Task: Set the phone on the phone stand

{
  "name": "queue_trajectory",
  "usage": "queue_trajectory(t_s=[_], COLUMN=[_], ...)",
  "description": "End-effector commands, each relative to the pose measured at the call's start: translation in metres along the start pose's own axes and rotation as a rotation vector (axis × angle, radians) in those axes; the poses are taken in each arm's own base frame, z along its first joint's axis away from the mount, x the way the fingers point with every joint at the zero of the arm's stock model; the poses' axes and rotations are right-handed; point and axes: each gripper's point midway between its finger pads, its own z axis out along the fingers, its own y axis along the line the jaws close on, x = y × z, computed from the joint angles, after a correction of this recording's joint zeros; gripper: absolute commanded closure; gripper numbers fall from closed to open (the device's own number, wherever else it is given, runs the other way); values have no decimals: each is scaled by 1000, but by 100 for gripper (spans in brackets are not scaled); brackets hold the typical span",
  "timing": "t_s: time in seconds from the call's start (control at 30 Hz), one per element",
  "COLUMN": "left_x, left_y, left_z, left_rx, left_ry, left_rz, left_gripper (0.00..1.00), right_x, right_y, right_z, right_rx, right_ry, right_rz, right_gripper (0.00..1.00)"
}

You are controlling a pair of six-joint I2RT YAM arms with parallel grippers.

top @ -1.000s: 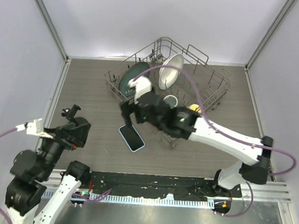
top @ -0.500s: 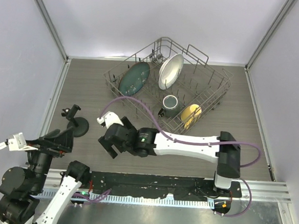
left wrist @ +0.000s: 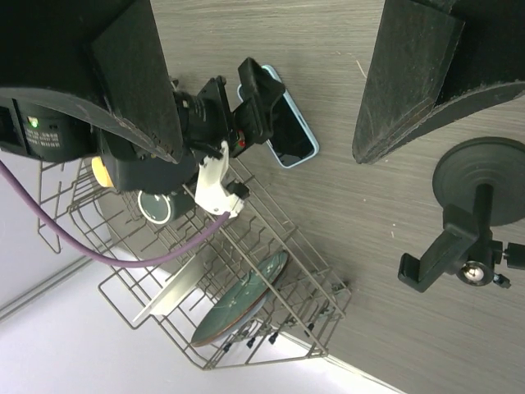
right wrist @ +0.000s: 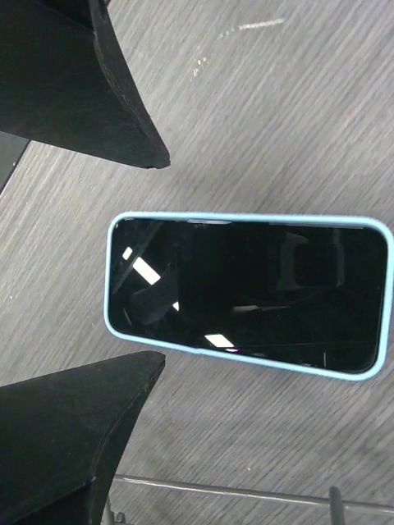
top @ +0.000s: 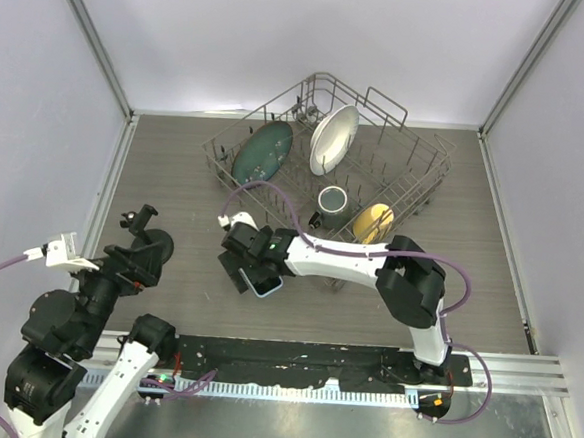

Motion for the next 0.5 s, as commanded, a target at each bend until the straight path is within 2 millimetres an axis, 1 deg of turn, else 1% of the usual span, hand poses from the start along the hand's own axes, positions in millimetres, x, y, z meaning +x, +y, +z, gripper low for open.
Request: queue_trajectory(t_s=[0.0,0.17,0.3,0.47], left_x=[3,3,2,2], left_y=[-6,-7,-11,-11], left_z=[1,3,4,3], left_rx=[28,30,44,49], left_ry=[14,19,25,21], left_rz=[-2,8,7,7], left_gripper=[10,9,9,9], right_x=[1,11,11,14], right_y=[-1,-4,-12,-10], right_z=[7,15,24,32], right_rx=[-104,-132,-99,-100], right_ry=[29,65,67,77], right_rz=[33,9,2,9], right_gripper=[1,1,1,1])
